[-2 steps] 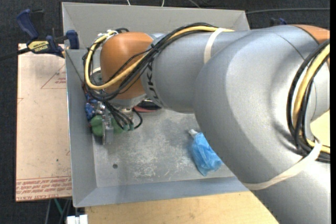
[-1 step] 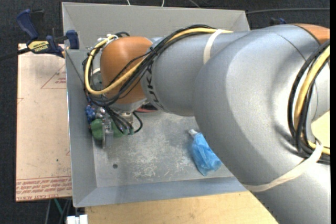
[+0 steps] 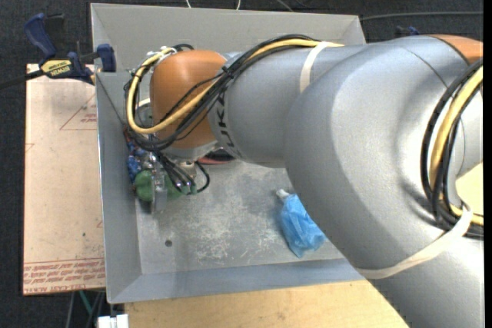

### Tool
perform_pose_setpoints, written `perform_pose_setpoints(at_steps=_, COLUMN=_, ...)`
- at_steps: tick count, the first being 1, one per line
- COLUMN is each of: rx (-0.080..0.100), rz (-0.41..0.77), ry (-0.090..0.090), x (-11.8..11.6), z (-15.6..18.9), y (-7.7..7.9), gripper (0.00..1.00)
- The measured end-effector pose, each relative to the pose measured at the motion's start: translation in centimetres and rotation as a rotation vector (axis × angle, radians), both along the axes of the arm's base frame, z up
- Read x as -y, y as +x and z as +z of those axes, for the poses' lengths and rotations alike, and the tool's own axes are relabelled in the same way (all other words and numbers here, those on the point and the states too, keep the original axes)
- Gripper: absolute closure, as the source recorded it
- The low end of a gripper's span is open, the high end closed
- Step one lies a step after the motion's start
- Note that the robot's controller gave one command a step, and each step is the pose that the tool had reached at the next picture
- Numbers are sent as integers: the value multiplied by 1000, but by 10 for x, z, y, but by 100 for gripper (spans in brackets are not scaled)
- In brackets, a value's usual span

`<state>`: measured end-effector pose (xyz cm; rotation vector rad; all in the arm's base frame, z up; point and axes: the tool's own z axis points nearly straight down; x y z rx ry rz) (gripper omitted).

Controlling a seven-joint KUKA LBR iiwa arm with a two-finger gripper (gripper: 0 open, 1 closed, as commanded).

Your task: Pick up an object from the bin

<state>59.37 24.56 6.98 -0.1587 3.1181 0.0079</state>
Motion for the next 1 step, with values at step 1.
perform_pose_setpoints(at_steps=1, rx=0, rz=1, ry=-1, x=-1, z=3, y=-2, gripper=100)
